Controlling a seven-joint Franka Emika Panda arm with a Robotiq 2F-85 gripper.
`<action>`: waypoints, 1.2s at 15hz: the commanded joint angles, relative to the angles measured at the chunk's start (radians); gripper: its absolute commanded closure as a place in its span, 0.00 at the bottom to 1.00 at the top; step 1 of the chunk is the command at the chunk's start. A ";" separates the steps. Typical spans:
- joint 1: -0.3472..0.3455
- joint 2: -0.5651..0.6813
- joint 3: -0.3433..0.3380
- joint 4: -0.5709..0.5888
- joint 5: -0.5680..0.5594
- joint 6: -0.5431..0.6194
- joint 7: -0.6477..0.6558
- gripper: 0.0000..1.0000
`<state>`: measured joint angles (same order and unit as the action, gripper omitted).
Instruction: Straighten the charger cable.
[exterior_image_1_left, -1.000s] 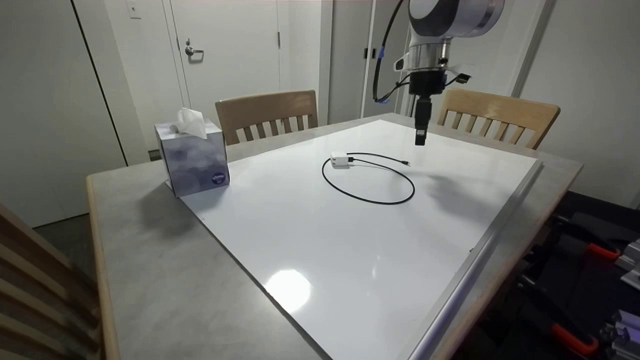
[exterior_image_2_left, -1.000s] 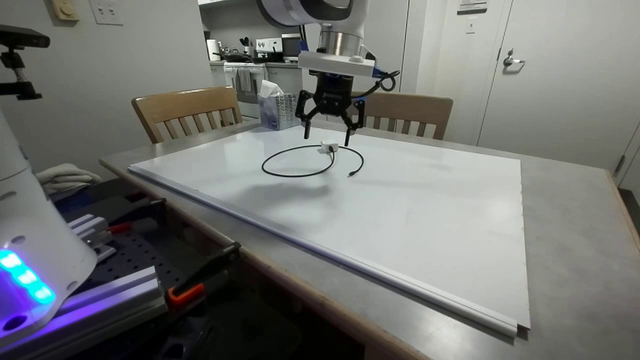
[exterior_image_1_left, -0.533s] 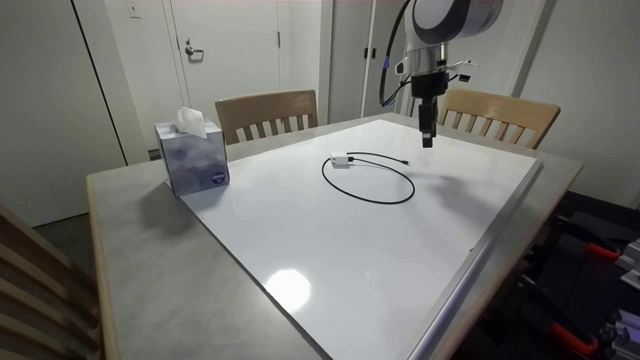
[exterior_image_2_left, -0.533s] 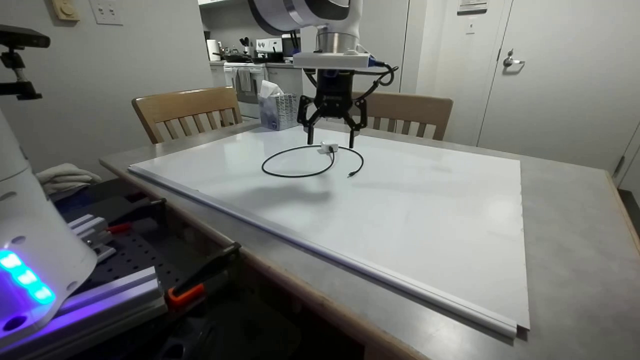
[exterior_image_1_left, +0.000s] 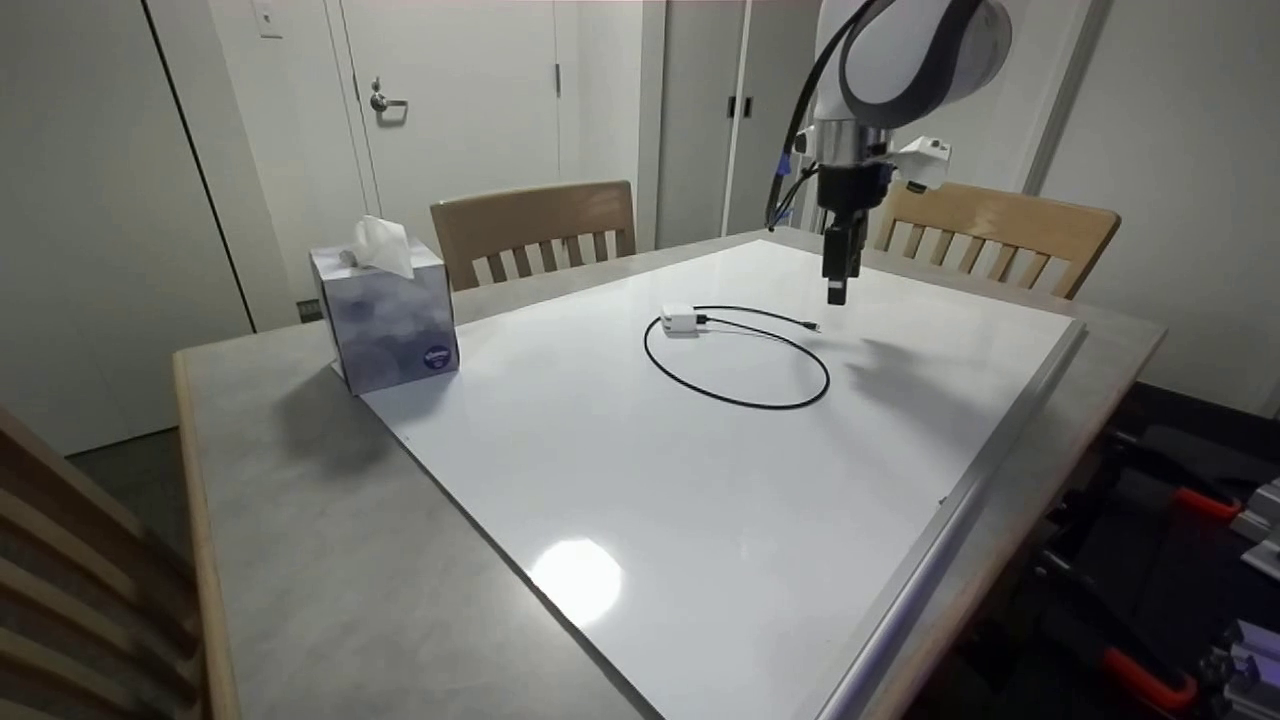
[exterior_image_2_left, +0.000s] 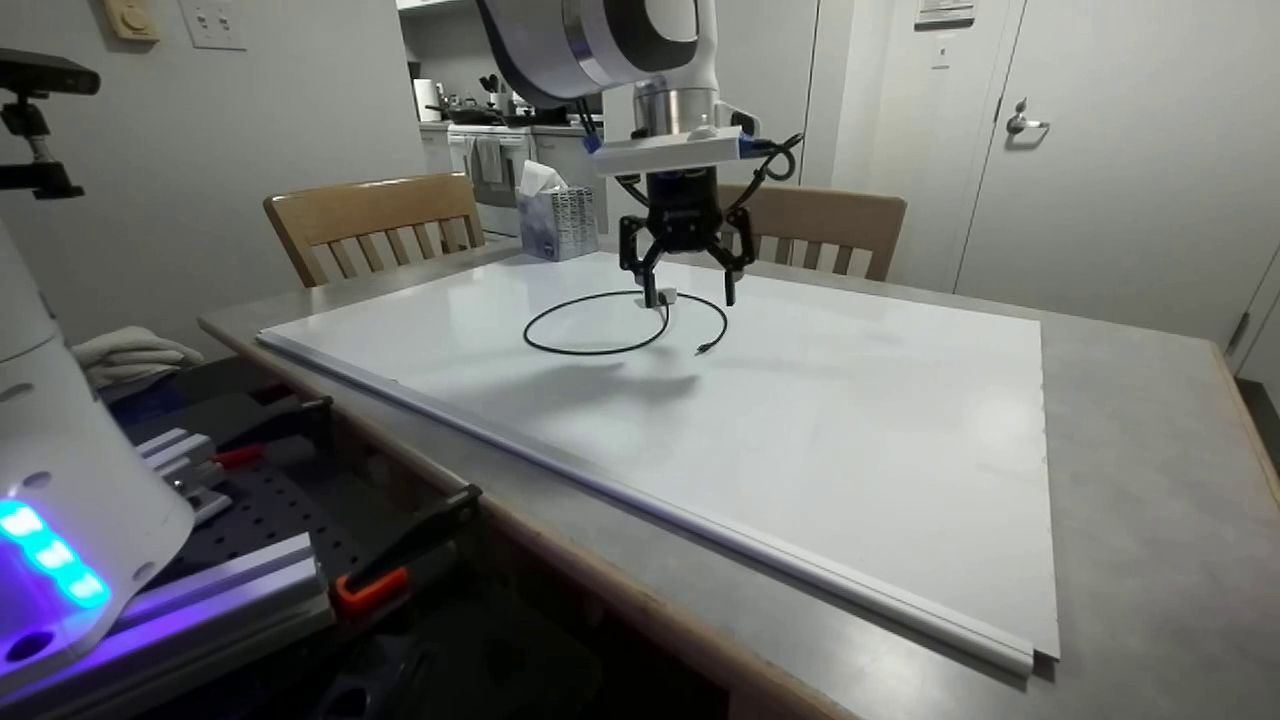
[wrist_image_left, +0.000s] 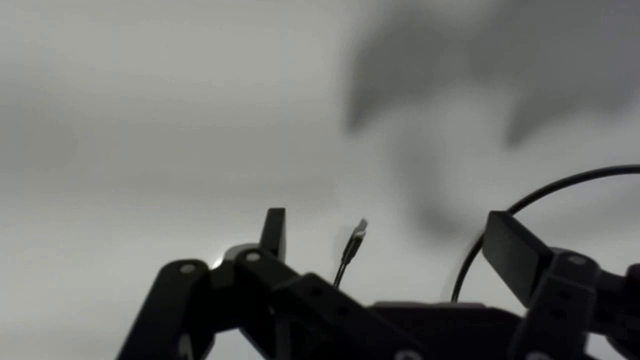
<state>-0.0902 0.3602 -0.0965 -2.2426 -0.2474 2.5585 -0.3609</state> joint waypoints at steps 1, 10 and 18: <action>0.004 0.011 -0.034 -0.057 -0.070 0.187 0.084 0.00; -0.136 0.007 0.101 -0.184 0.166 0.417 0.010 0.00; -0.289 0.096 0.223 -0.094 0.157 0.446 -0.192 0.00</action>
<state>-0.3087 0.4016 0.0694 -2.3920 -0.0904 2.9876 -0.4704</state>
